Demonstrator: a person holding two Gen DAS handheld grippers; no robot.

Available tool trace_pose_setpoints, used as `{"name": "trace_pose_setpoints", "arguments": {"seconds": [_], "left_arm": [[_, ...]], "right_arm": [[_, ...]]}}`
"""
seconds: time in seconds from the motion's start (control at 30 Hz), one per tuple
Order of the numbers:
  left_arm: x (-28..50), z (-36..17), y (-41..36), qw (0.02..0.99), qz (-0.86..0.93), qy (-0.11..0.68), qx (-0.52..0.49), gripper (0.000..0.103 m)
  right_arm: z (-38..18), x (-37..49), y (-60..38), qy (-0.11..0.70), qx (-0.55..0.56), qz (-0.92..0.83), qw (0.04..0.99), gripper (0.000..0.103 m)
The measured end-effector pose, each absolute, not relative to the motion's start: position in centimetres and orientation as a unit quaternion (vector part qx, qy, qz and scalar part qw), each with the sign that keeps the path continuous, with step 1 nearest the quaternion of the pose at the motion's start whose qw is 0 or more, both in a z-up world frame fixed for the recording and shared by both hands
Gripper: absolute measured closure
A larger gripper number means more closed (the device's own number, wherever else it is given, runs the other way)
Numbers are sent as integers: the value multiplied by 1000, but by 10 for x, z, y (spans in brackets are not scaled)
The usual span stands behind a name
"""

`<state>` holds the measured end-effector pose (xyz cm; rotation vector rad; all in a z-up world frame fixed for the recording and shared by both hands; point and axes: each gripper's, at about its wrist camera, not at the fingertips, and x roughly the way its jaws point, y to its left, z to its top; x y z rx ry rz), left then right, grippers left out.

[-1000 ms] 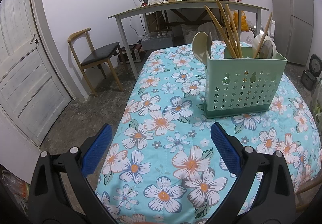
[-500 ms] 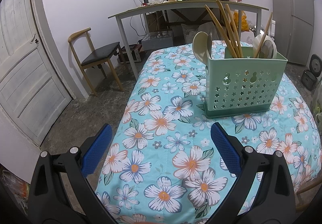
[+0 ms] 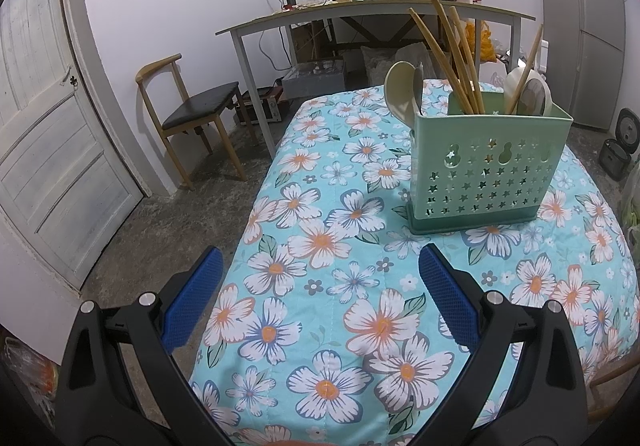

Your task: Organize utensils

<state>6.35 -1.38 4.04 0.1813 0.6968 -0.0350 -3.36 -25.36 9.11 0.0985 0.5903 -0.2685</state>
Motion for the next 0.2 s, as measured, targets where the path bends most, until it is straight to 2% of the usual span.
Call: {"name": "trace_pose_setpoints", "arguments": {"seconds": [0.2], "left_arm": [[64, 40, -13, 936, -18, 341, 89, 8]], "right_arm": [[91, -34, -253, 290, 48, -132, 947, 7]]}}
